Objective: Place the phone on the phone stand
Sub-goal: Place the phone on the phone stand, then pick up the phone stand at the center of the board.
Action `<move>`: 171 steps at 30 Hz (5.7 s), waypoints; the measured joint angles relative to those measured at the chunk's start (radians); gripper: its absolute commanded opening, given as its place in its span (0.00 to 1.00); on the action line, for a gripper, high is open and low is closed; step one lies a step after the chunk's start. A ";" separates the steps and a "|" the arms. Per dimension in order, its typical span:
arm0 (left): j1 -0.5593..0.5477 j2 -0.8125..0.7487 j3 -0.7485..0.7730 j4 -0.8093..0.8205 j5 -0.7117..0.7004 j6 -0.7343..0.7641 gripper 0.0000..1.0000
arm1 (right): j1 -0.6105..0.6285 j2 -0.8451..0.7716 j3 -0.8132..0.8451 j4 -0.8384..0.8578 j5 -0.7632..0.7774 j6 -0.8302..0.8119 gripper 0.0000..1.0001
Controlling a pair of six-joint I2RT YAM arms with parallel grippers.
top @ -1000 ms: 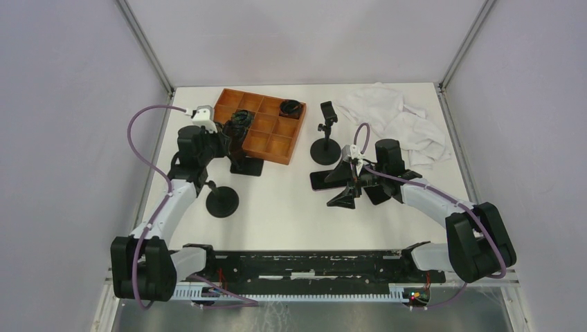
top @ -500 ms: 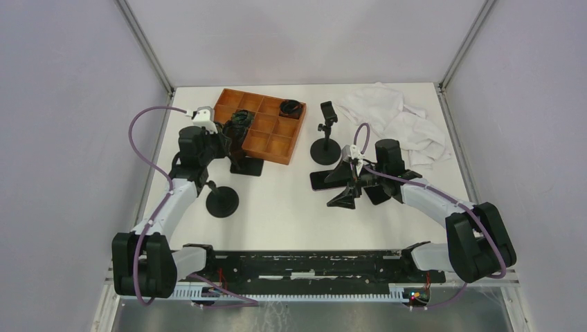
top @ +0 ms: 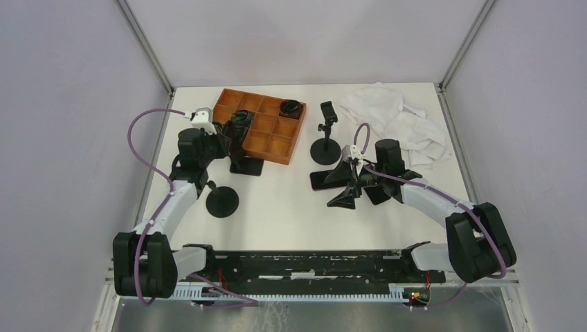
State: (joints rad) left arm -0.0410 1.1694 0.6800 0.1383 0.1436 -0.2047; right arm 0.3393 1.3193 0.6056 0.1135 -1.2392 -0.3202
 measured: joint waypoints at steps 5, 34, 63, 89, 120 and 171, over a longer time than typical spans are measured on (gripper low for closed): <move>0.000 0.000 0.000 -0.002 0.001 0.000 0.17 | 0.000 0.000 0.000 0.000 -0.001 0.000 0.95; 0.002 -0.004 0.000 -0.039 -0.037 -0.003 0.91 | 0.000 0.000 0.000 -0.003 -0.002 0.000 0.96; -0.001 -0.256 0.171 -0.273 0.159 -0.038 1.00 | -0.158 -0.147 0.168 -0.563 0.242 -0.591 0.98; -0.208 -0.462 0.082 -0.350 0.015 0.093 1.00 | -0.005 0.172 0.878 -0.608 0.784 -0.282 0.98; -0.208 -0.471 0.082 -0.351 0.025 0.095 1.00 | 0.182 0.348 0.871 -0.506 1.270 0.116 0.67; -0.208 -0.472 0.082 -0.354 0.031 0.117 1.00 | 0.281 0.188 0.879 -0.649 0.718 -0.109 0.06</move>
State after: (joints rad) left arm -0.2493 0.6975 0.7616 -0.2157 0.1741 -0.0879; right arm 0.6205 1.5070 1.4849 -0.5354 -0.5213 -0.4297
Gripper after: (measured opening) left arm 0.997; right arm 0.469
